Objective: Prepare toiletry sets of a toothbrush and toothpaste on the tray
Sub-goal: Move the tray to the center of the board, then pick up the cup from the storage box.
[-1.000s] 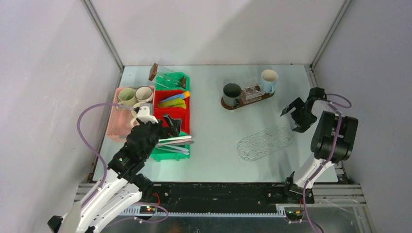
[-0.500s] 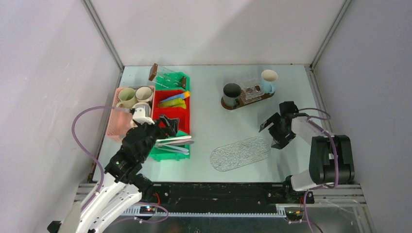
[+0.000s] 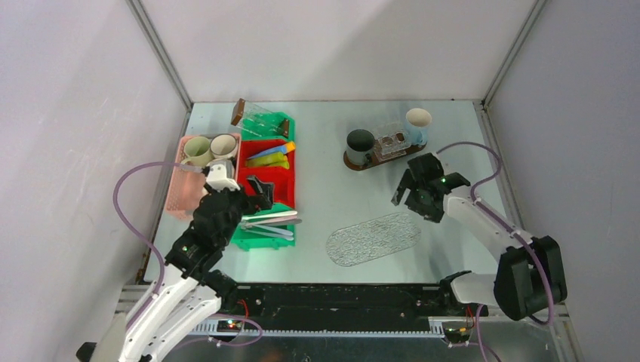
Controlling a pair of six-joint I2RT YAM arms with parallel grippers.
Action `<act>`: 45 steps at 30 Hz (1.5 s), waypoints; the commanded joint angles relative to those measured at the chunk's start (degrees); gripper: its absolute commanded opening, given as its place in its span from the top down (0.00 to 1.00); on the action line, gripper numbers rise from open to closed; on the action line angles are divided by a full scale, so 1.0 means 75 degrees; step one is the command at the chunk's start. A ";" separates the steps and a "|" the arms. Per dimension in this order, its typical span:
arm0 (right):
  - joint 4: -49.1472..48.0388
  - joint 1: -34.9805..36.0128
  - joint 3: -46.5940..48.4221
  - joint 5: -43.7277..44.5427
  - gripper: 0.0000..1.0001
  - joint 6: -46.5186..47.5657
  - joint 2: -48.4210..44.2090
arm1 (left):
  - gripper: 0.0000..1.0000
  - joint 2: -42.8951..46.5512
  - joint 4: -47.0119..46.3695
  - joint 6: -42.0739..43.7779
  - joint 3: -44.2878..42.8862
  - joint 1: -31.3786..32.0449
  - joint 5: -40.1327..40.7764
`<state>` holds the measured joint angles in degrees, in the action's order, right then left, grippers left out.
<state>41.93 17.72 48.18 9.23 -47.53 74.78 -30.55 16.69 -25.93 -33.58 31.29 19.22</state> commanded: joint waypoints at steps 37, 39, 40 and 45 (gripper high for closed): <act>-0.2062 0.2863 0.1320 0.2365 0.00 0.4127 -0.1221 | 0.25 -0.7375 0.2560 0.2991 -0.5188 -0.6060 -0.2603; -0.2068 0.2850 0.1264 0.2363 0.00 0.4149 -0.1292 | 0.27 -0.7707 0.2423 0.3068 -0.5185 -0.6149 -0.2404; -0.2072 0.2851 0.1246 0.2359 0.00 0.4173 -0.1327 | 0.27 -0.7925 0.2356 0.3087 -0.5194 -0.6180 -0.2315; -0.2014 0.2829 0.1103 0.2401 0.00 0.4155 -0.1436 | 0.32 -0.8681 0.2284 0.3321 -0.5533 -0.6256 -0.2334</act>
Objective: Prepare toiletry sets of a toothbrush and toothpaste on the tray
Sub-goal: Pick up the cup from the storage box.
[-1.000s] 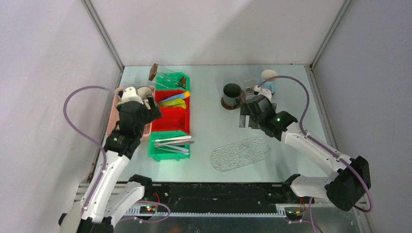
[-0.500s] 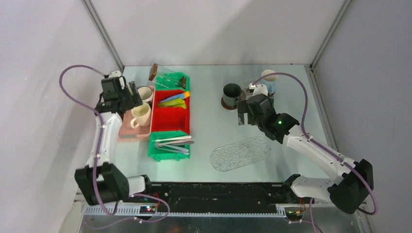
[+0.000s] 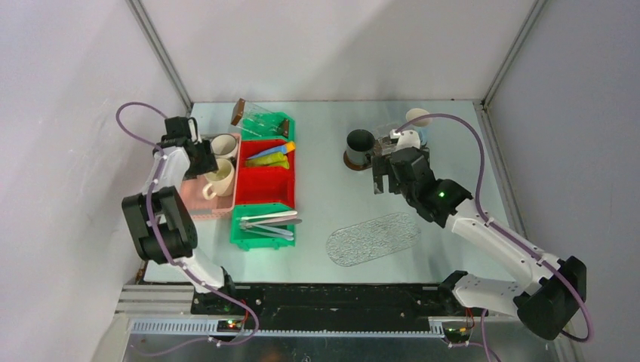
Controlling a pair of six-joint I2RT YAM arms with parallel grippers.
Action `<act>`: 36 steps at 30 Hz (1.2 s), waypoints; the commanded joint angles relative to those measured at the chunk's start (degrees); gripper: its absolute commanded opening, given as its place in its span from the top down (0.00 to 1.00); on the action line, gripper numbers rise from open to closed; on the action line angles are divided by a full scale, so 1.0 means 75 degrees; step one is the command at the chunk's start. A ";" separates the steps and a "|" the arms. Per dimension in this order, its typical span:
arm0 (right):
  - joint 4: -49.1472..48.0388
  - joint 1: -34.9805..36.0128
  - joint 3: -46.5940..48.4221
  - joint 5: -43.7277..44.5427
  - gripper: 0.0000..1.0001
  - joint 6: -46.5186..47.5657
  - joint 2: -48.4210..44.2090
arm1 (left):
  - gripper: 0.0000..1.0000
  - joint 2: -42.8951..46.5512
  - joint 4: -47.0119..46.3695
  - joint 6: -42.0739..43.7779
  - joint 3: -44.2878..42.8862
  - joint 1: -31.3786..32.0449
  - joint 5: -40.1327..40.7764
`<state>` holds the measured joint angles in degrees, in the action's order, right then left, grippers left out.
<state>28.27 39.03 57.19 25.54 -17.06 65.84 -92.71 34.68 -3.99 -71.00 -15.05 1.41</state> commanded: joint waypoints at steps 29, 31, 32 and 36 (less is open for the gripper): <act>0.1203 0.0022 0.0344 0.1236 0.00 -0.0163 -0.1393 | 1.00 0.0528 0.0185 -0.0536 -0.0622 -0.0105 0.0113; 0.1304 0.0027 0.0598 0.1310 0.00 -0.0079 -0.1377 | 1.00 0.0873 0.0256 -0.0797 -0.0607 -0.0110 0.0182; 0.1331 0.0025 0.0647 0.1333 0.00 -0.0033 -0.1375 | 1.00 0.0980 0.0277 -0.0993 -0.0604 -0.0105 0.0133; 0.1320 0.0018 0.0849 0.1159 0.00 0.0179 -0.1425 | 1.00 0.1854 0.0344 -0.1440 -0.0438 -0.0046 -0.0116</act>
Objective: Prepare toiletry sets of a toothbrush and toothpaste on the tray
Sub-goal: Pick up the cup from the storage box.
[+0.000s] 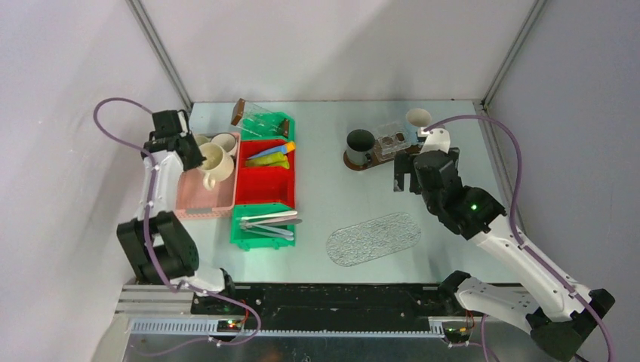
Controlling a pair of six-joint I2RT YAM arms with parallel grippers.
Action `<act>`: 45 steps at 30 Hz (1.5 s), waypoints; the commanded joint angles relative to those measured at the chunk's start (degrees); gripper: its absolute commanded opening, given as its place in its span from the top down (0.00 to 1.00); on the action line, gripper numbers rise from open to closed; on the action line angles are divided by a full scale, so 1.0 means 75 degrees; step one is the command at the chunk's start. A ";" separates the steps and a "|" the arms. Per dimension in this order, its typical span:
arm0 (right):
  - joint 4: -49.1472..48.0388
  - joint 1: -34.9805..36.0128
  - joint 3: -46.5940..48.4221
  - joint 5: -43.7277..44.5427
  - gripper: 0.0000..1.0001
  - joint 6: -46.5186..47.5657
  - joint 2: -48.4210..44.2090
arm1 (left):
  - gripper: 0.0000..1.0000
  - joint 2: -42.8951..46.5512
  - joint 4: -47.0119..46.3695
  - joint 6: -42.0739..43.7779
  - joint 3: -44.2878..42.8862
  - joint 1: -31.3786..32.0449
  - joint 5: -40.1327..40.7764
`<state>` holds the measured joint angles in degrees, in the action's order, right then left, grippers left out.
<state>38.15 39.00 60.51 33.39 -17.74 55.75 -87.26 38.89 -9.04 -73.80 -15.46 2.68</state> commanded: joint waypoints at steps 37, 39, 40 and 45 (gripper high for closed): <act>-0.0190 0.1768 0.0623 -0.1667 0.05 -0.1554 0.0526 | 1.00 0.1867 0.0354 -0.7499 0.0546 0.9252 0.3956; -0.0219 0.1819 0.0621 -0.1621 0.05 -0.1923 0.0656 | 1.00 0.1628 0.0427 -0.7658 0.0414 0.9485 0.3931; -0.0211 0.1857 0.0618 -0.1606 0.06 -0.2144 0.0744 | 1.00 0.1513 0.0442 -0.7697 0.0361 0.9535 0.3943; -0.0389 0.1951 0.0615 -0.1593 0.10 -0.2457 0.1254 | 1.00 0.1276 0.0233 -0.7861 0.0379 0.9871 0.4024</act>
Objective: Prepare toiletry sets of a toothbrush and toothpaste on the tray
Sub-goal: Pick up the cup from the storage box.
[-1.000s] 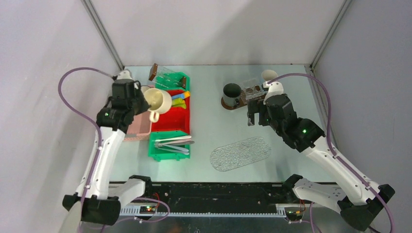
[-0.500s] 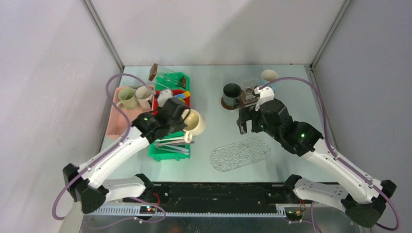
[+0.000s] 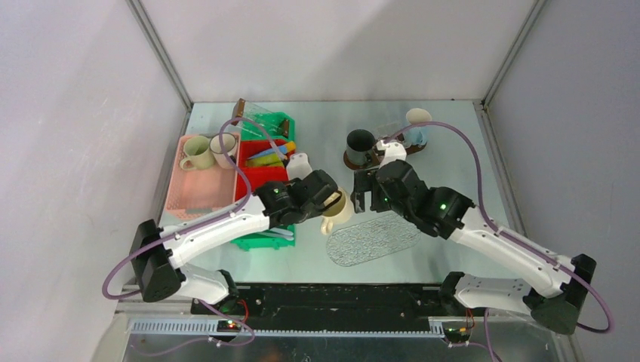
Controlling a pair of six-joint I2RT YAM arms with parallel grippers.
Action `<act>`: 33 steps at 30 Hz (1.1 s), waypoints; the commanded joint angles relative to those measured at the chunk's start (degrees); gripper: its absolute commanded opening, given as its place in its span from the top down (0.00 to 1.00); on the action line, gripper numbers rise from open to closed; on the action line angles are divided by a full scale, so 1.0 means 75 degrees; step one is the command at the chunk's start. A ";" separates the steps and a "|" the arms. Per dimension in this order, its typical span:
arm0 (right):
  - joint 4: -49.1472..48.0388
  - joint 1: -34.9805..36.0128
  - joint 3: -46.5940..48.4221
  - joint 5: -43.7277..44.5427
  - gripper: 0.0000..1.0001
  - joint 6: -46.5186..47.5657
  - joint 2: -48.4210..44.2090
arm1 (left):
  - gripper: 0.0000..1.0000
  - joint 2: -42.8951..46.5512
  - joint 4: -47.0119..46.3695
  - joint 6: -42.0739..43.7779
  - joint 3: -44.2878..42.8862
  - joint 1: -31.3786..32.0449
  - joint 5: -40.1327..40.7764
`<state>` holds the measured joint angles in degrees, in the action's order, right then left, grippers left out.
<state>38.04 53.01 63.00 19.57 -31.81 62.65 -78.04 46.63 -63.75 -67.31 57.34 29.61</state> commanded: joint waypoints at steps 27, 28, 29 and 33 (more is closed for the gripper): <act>0.0901 0.0505 0.0972 0.1627 0.93 -0.1469 0.2132 | 0.80 -0.0172 -0.1043 0.0246 -0.0773 0.1000 0.1185; 0.0938 0.0498 0.0965 0.1687 0.97 -0.1444 0.2069 | 0.78 -0.0121 -0.1081 0.0342 -0.0733 0.1001 0.1185; 0.1009 0.0489 0.0964 0.1712 1.00 -0.1351 0.2038 | 0.72 -0.0016 -0.1216 0.0425 -0.0657 0.1011 0.1168; 0.1307 0.0396 0.0963 0.1823 1.00 -0.0967 0.1845 | 0.50 0.0438 -0.1606 0.0783 -0.0329 0.1015 0.1150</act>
<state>46.50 55.77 67.44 29.67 -40.18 79.44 -79.53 39.97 -60.34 -70.91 65.39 35.59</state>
